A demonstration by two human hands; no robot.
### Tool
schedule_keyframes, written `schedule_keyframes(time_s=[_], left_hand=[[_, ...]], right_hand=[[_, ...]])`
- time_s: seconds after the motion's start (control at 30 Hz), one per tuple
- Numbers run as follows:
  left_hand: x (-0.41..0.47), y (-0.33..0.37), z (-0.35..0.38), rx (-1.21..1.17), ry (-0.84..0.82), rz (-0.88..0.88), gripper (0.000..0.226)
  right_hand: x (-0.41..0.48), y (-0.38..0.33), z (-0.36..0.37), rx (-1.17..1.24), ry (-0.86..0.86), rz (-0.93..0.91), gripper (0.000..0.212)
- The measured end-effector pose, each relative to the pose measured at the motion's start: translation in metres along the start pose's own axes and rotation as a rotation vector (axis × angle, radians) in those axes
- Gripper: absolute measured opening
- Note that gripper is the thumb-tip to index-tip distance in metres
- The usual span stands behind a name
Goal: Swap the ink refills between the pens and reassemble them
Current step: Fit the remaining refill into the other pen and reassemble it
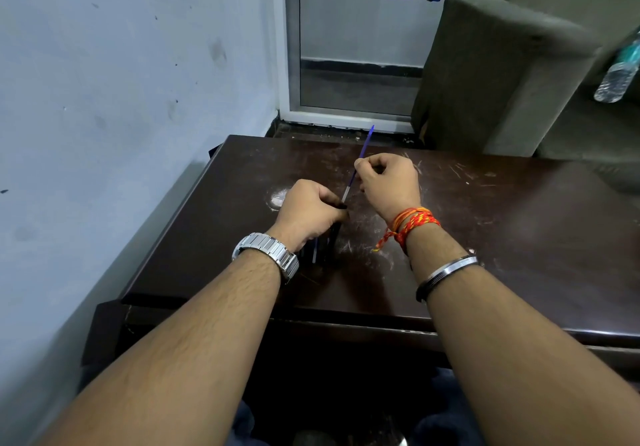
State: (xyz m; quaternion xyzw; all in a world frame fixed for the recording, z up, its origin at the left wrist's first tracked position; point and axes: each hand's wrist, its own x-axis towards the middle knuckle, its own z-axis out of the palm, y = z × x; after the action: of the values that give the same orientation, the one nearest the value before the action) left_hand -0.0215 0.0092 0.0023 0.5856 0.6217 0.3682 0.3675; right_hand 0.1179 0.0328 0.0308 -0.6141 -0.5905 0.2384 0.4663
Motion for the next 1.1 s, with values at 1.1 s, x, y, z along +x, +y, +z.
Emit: schedule_keyframes(time_s=[1.1], left_hand=[[0.011, -0.004, -0.018, -0.052, 0.538, 0.044, 0.025]], right_hand=[[-0.025, 0.008, 0.035, -0.521, -0.632, -0.103, 0.017]])
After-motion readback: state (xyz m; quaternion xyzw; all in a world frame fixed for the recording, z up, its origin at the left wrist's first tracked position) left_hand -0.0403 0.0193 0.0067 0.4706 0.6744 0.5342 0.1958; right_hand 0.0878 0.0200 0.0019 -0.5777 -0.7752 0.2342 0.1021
